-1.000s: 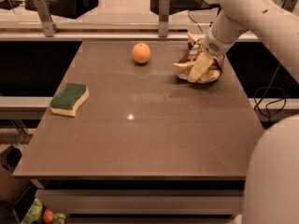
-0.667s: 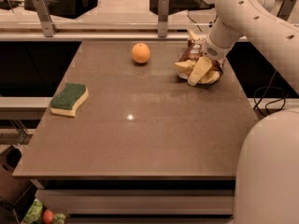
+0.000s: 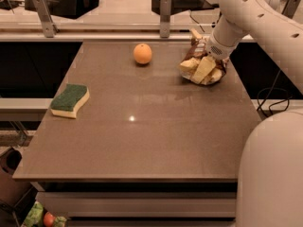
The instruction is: Move brown chip bag near sponge
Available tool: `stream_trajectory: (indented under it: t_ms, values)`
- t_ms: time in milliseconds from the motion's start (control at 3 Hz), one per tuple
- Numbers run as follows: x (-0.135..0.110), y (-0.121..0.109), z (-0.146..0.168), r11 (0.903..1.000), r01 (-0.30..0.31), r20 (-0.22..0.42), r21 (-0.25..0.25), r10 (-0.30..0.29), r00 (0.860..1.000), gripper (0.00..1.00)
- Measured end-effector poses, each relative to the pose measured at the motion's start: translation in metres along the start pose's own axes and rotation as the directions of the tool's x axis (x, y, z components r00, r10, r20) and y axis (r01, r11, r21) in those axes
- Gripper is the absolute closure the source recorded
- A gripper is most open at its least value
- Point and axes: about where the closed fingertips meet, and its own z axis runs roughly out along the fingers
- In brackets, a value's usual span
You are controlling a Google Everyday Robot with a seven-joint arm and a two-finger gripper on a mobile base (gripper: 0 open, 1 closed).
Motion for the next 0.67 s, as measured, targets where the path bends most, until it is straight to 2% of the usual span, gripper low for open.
stream_trajectory:
  t_ms: [333,667]
  values:
    - [-0.0004,-0.0003,-0.0012,1.0000,0.000,0.000,0.000,0.000,1.000,0.87]
    - [-0.0015,-0.0003,-0.0018,1.0000,0.001,-0.002,-0.003,-0.001,1.000,1.00]
